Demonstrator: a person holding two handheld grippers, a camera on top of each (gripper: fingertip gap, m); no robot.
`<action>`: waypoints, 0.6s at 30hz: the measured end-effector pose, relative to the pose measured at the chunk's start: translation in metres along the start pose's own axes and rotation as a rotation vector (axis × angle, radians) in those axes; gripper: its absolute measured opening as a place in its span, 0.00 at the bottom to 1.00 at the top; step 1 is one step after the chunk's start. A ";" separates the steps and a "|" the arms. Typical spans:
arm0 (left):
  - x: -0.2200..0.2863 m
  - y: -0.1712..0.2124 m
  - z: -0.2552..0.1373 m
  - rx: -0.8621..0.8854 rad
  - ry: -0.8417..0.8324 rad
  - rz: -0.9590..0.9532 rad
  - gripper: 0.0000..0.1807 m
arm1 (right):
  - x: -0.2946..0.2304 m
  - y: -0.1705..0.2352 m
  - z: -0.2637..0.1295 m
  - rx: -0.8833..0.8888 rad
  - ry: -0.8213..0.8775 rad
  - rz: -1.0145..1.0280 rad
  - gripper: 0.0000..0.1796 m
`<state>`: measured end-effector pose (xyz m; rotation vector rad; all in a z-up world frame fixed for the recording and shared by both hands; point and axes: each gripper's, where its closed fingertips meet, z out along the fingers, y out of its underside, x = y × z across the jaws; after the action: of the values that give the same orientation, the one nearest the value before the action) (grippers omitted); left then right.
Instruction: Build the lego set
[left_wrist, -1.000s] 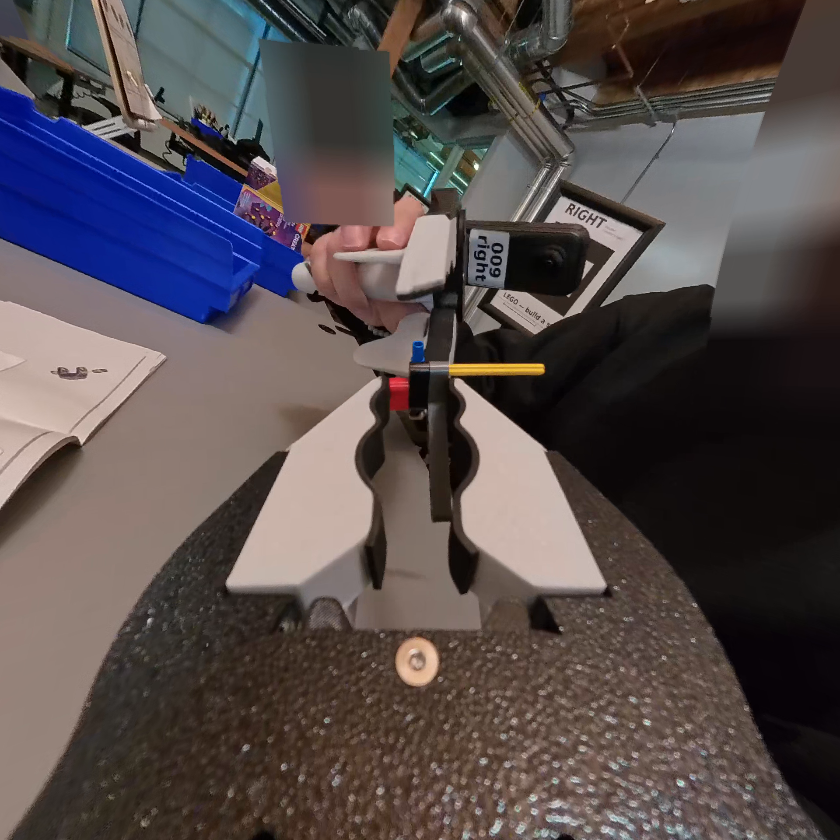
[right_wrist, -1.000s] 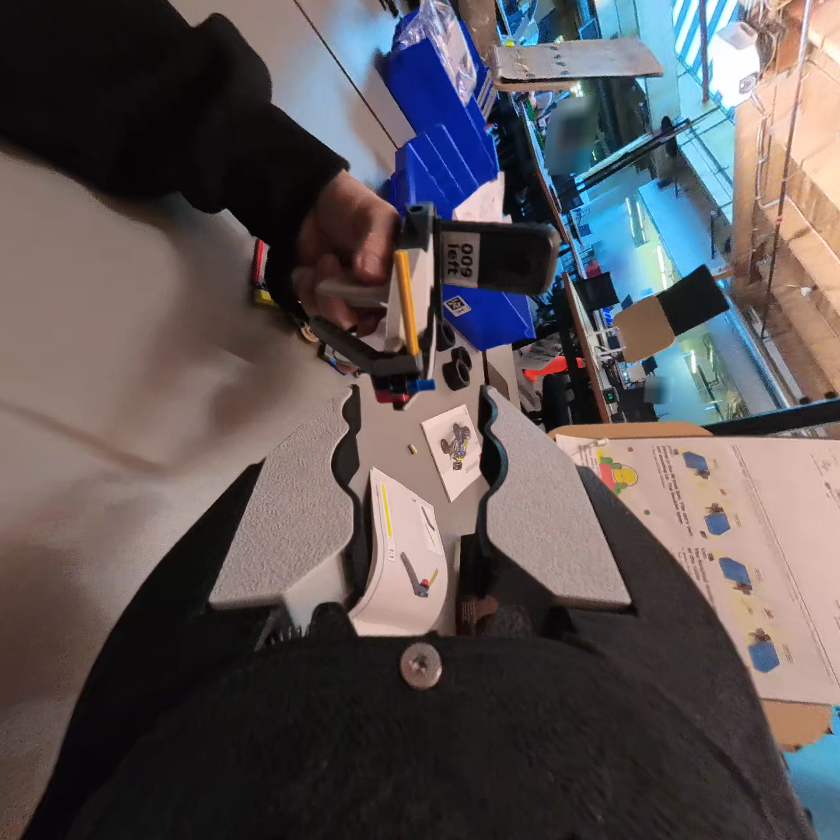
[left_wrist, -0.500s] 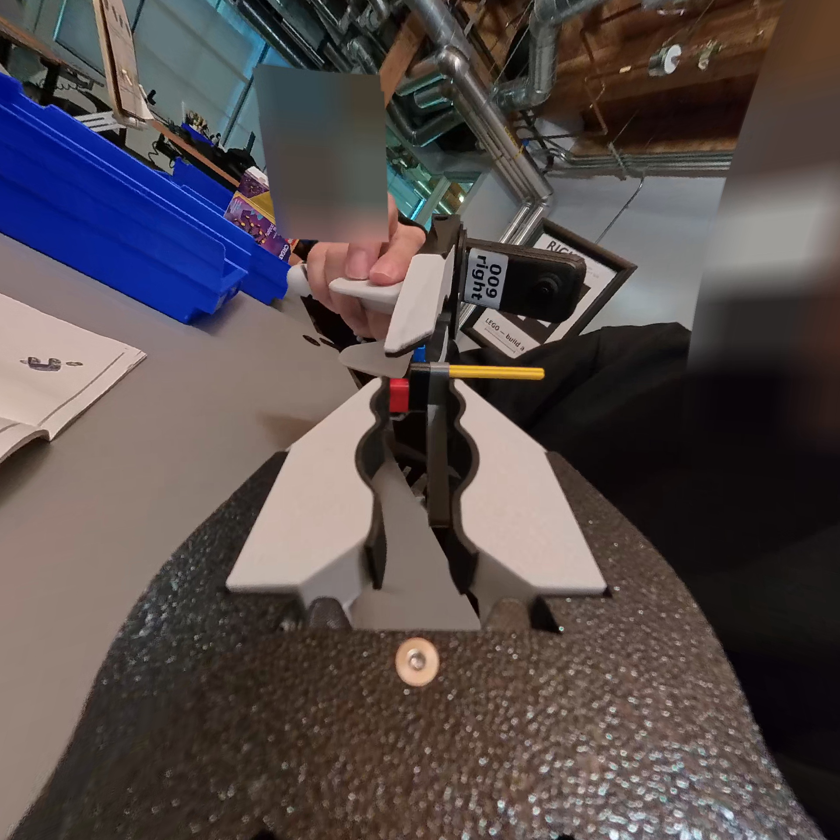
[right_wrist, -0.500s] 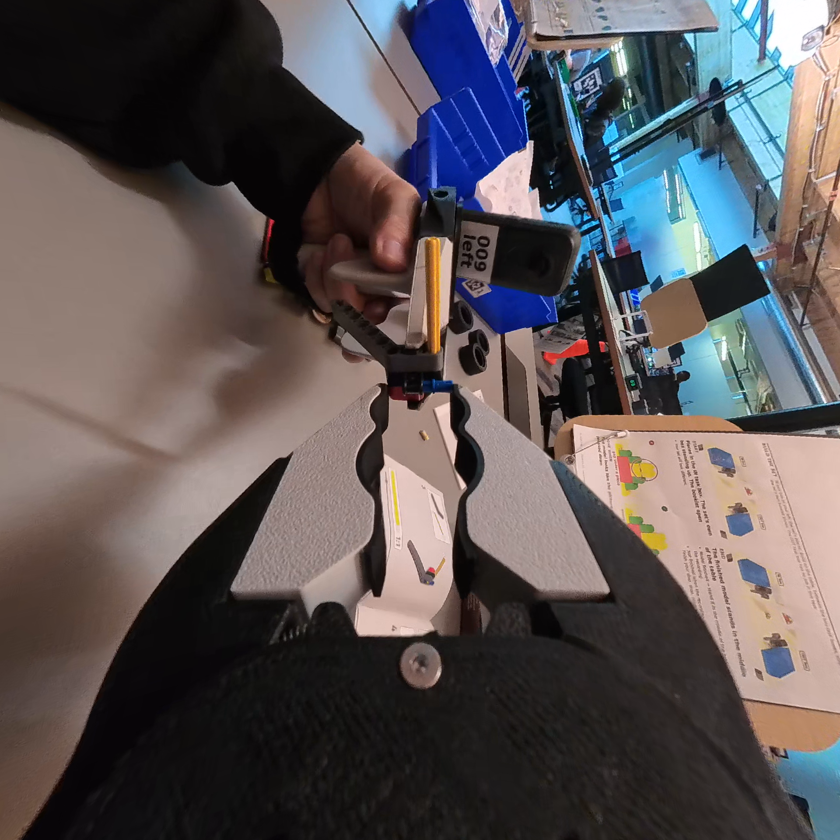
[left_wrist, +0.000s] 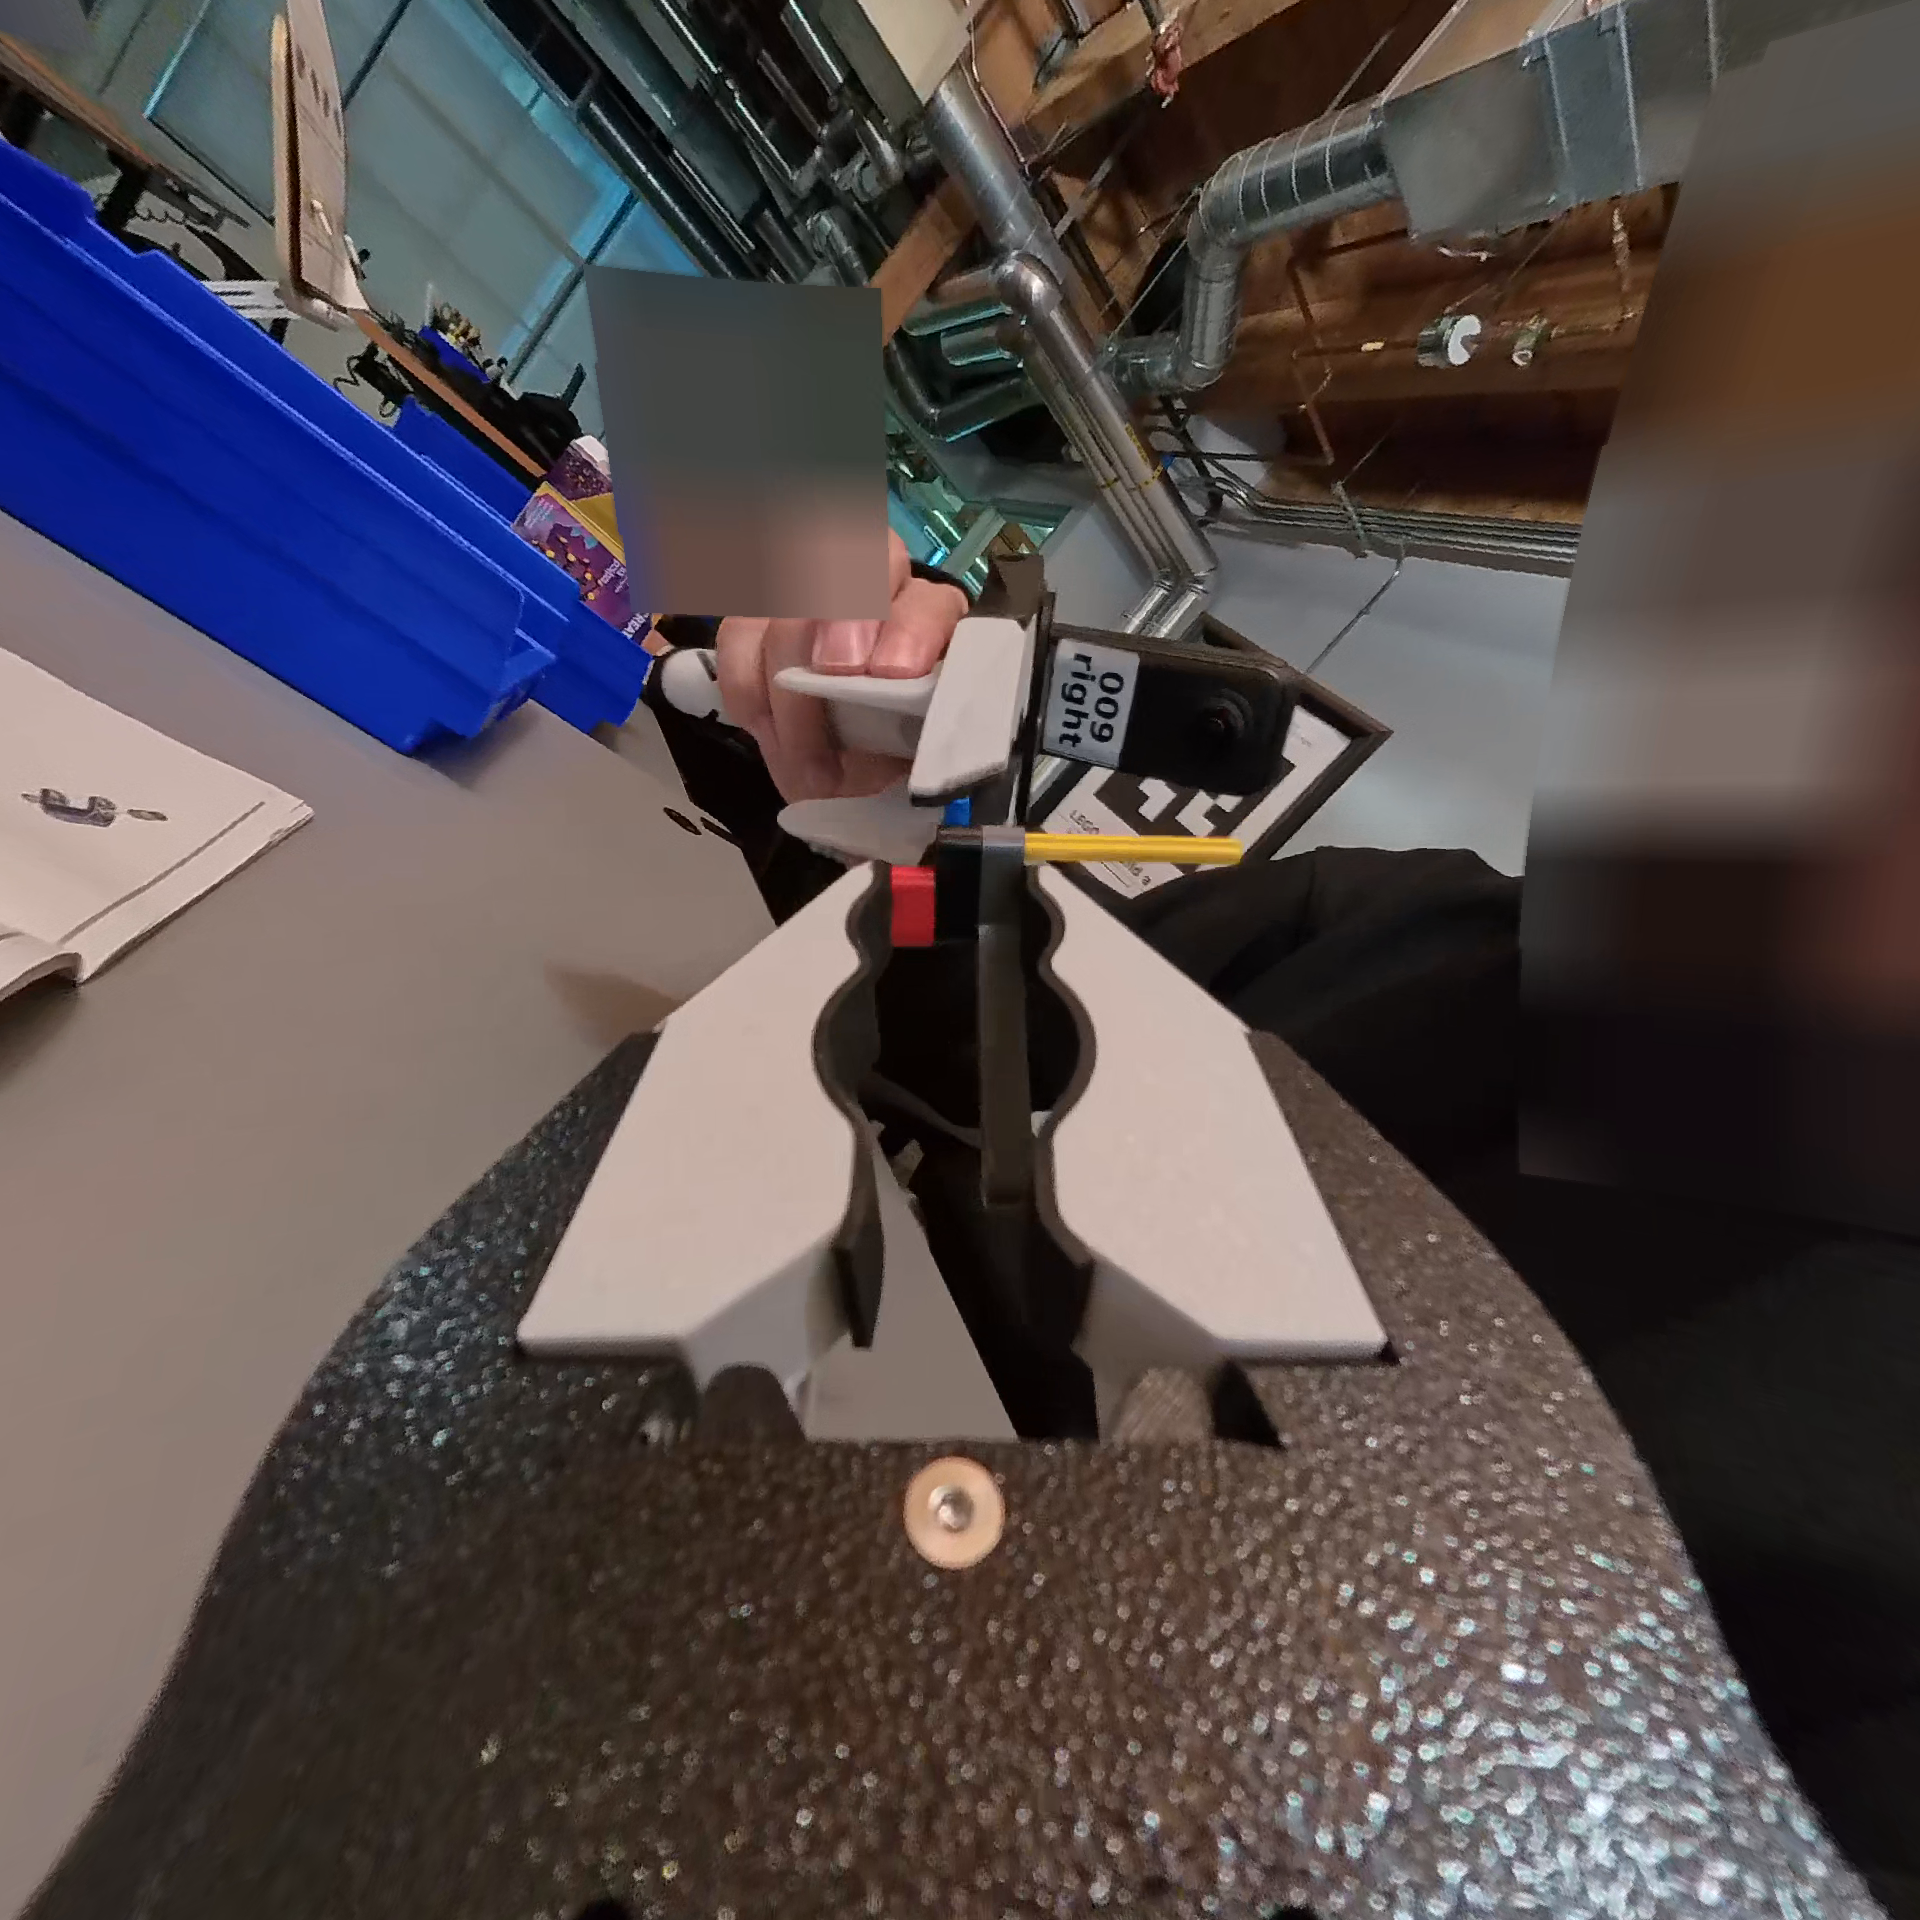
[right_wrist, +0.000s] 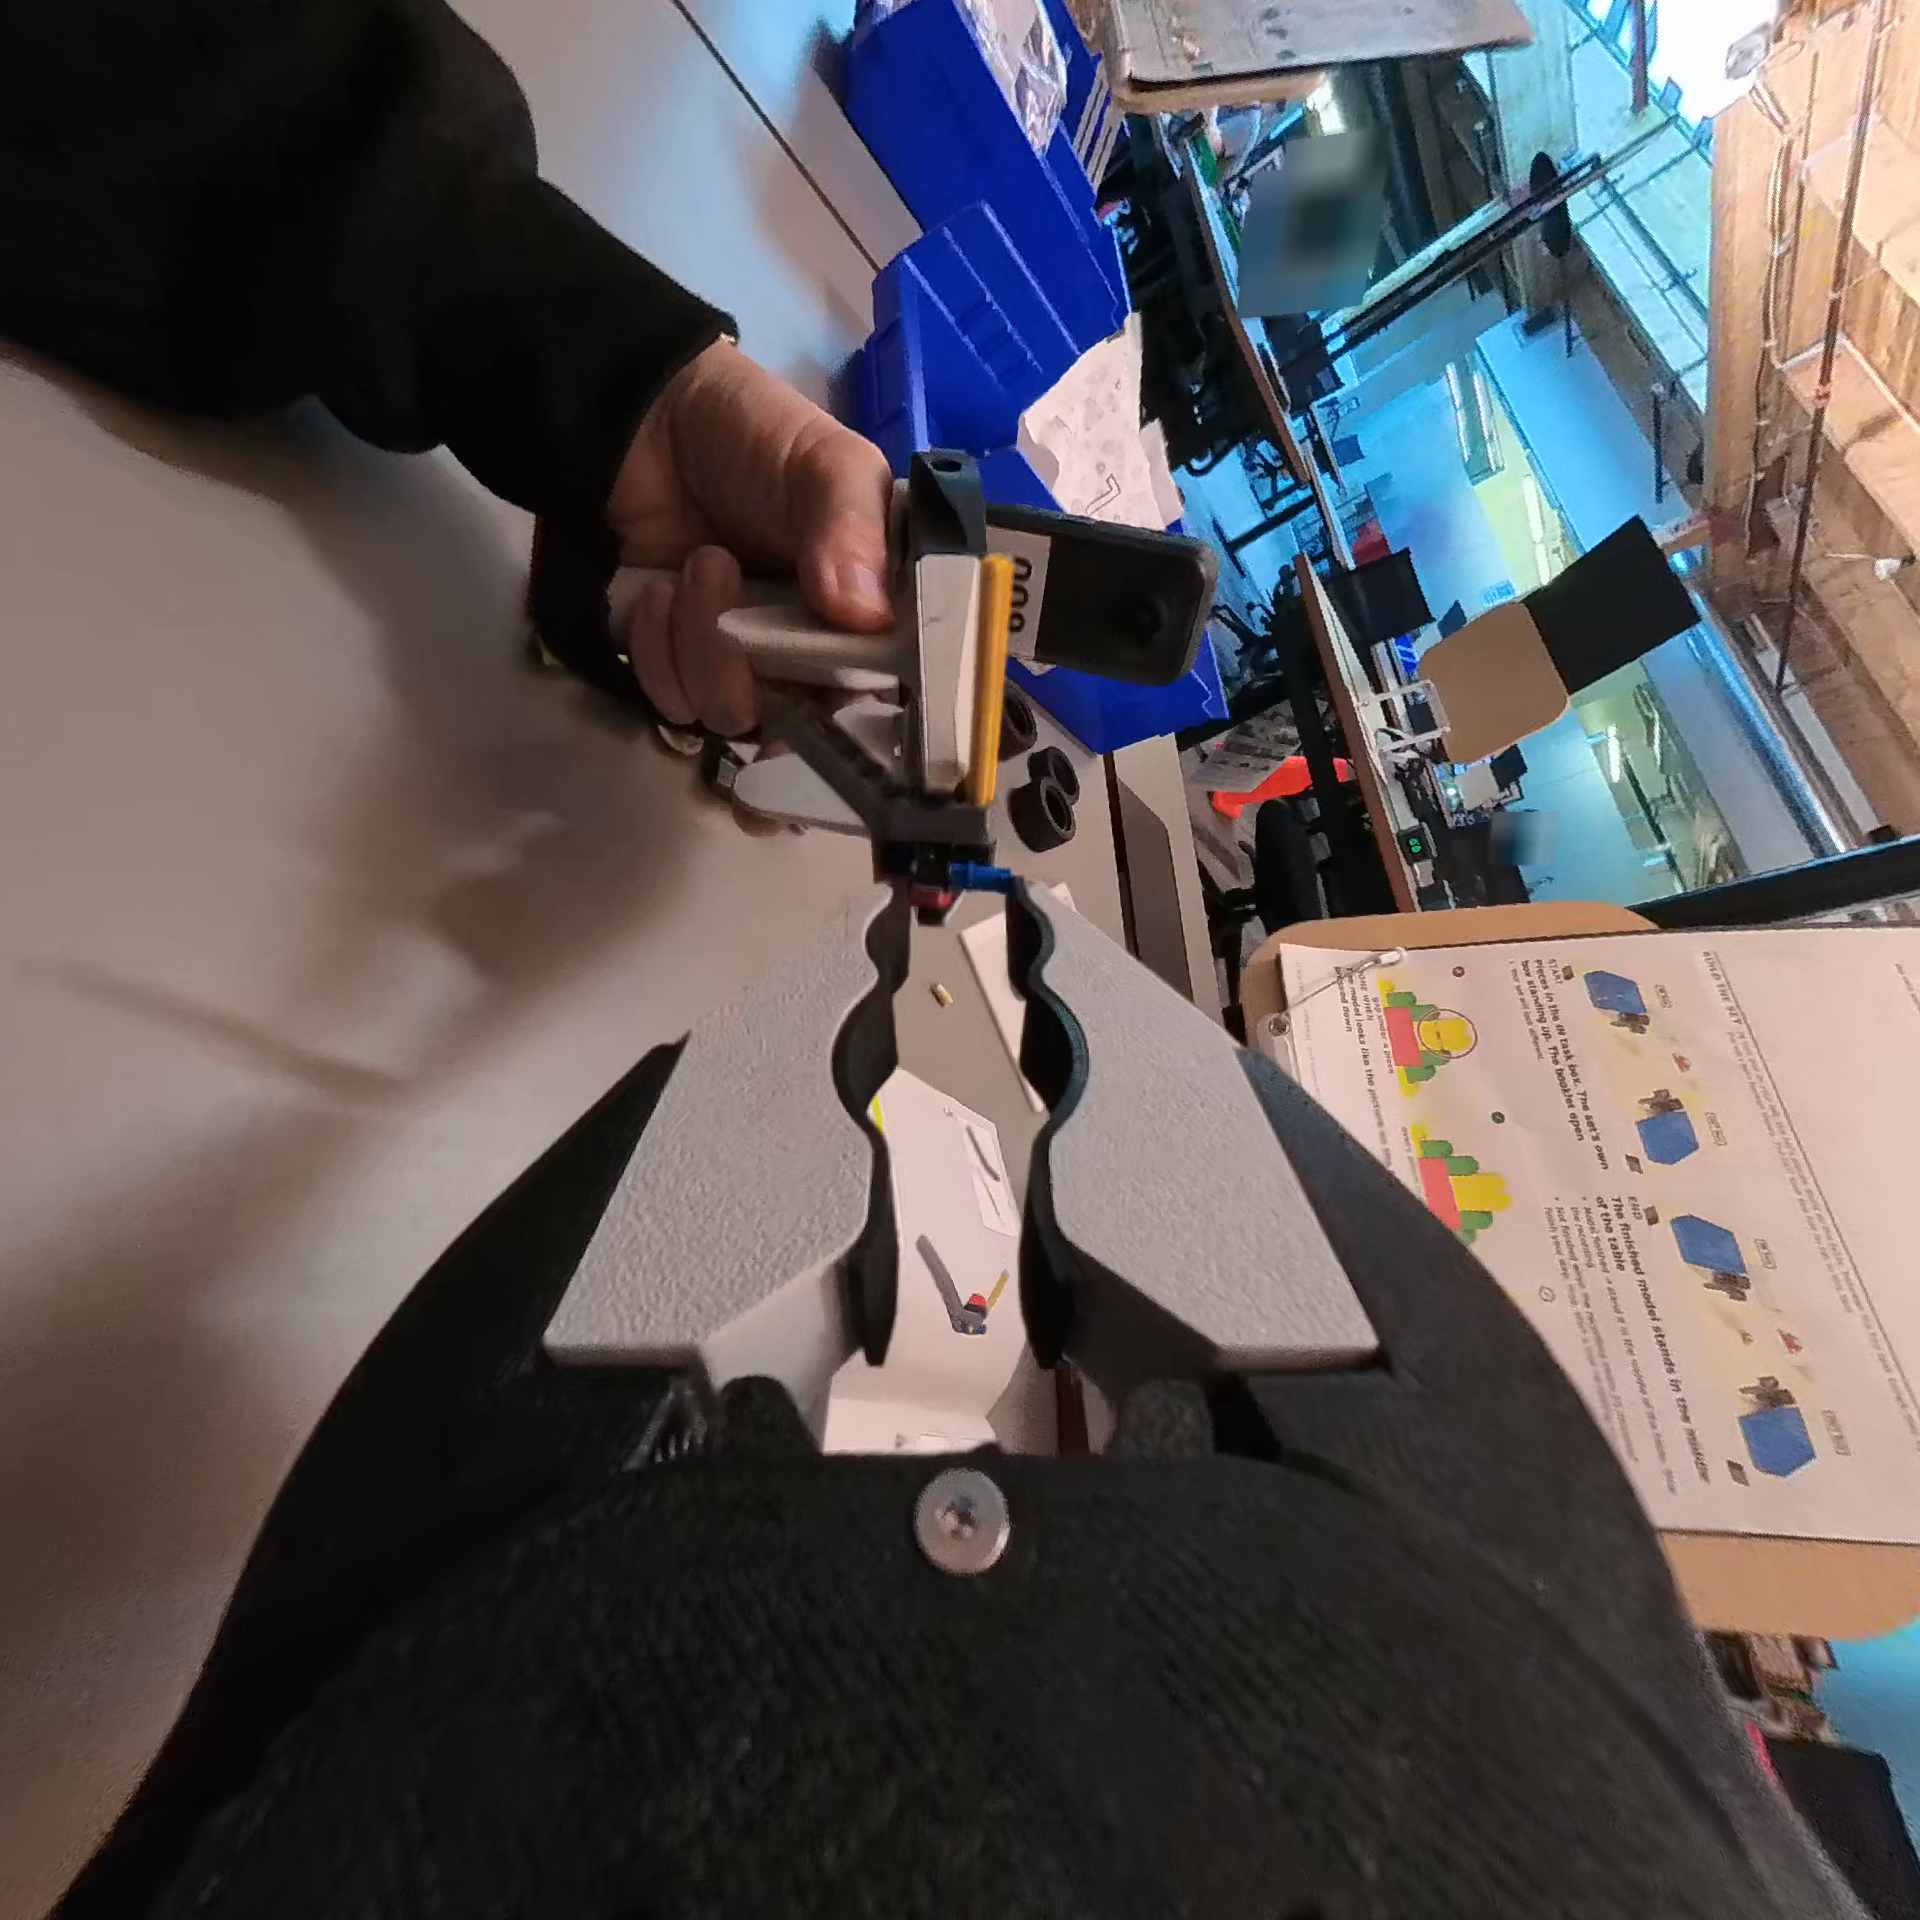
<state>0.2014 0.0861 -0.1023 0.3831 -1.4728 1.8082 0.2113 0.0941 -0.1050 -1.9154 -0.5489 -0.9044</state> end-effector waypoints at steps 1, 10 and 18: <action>0.001 0.000 0.001 -0.002 0.010 -0.004 0.12 | 0.000 -0.002 -0.001 0.014 -0.005 -0.001 0.09; -0.006 -0.005 -0.001 0.041 -0.017 -0.029 0.12 | 0.004 0.004 0.002 0.009 0.050 -0.004 0.09; -0.010 -0.007 -0.002 0.062 -0.031 -0.048 0.12 | 0.007 -0.001 0.000 0.039 0.035 0.079 0.09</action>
<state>0.2132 0.0852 -0.1043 0.4759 -1.4190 1.8202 0.2148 0.0943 -0.0994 -1.8696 -0.4631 -0.8689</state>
